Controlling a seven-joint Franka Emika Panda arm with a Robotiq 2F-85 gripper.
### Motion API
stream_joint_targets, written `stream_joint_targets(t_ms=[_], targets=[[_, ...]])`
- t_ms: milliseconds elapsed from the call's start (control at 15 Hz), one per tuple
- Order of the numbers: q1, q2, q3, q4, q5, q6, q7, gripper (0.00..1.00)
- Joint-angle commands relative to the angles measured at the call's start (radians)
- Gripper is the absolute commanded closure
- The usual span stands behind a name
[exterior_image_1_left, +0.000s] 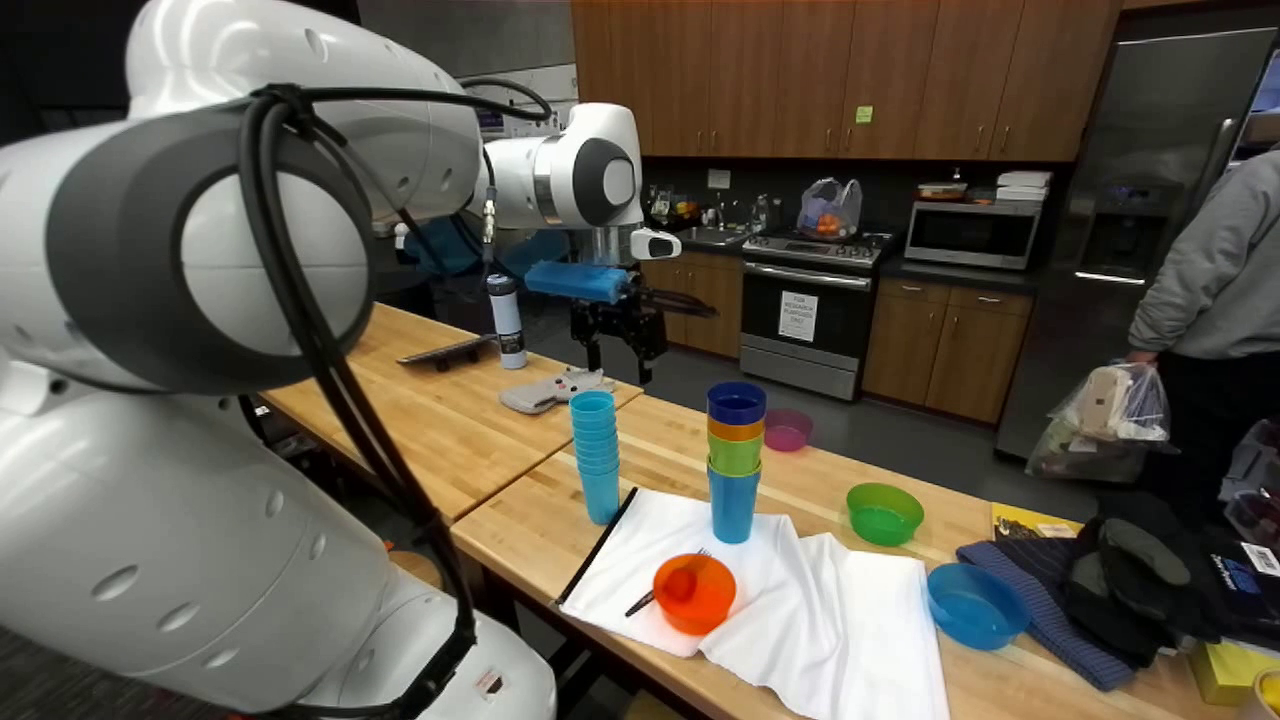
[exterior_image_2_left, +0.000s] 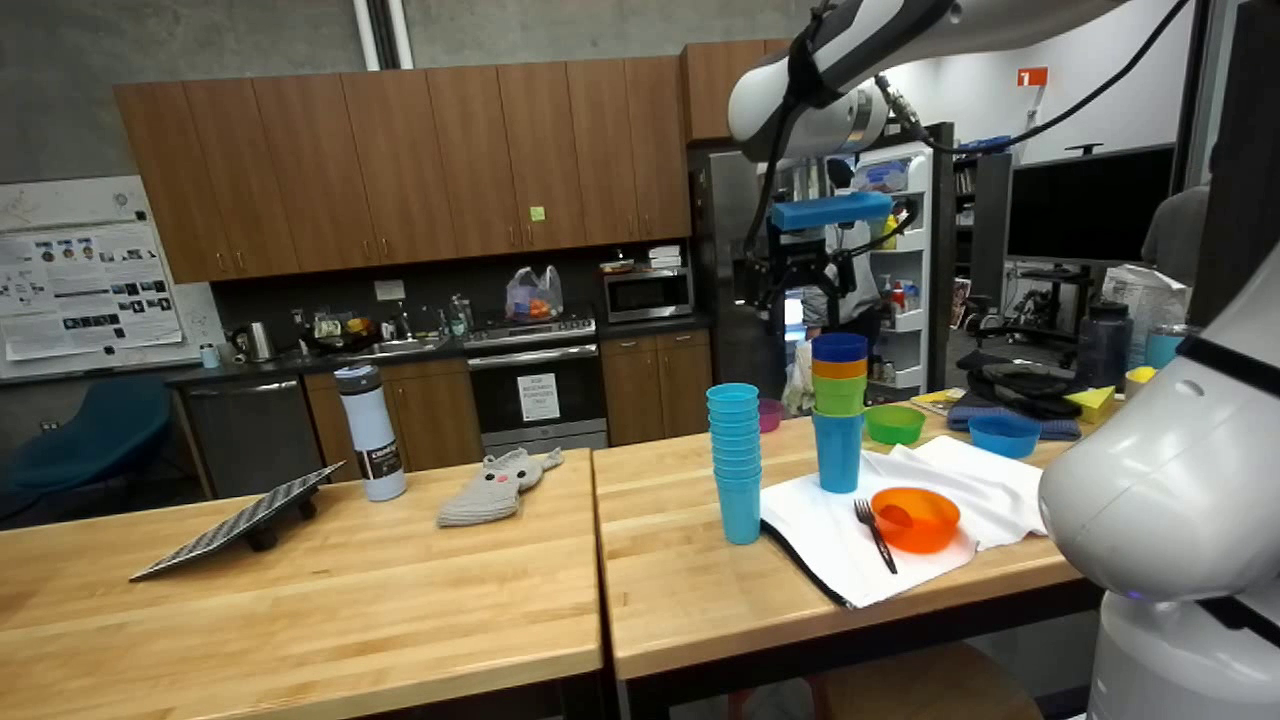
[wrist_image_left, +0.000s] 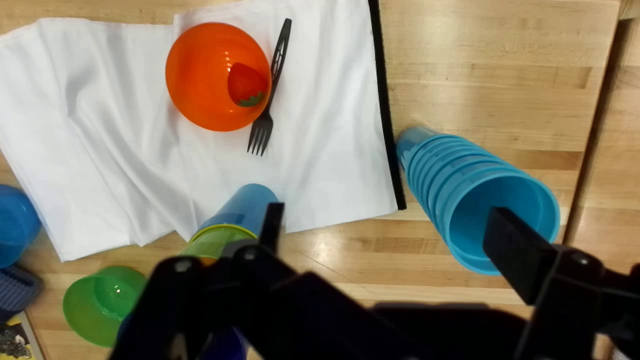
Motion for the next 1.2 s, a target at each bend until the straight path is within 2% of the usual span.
stream_joint_targets(t_ms=[0, 333, 400, 733, 1133], targets=[[0.002, -0.020, -0.001, 0.011, -0.025, -0.003, 0.019, 0.00], [-0.019, -0.074, -0.010, 0.018, -0.063, -0.012, 0.060, 0.00], [-0.006, -0.037, -0.010, 0.018, -0.045, -0.002, 0.036, 0.00], [-0.005, -0.035, -0.010, 0.016, -0.046, -0.002, 0.036, 0.00], [-0.042, -0.051, -0.057, 0.015, -0.044, -0.002, 0.046, 0.00]])
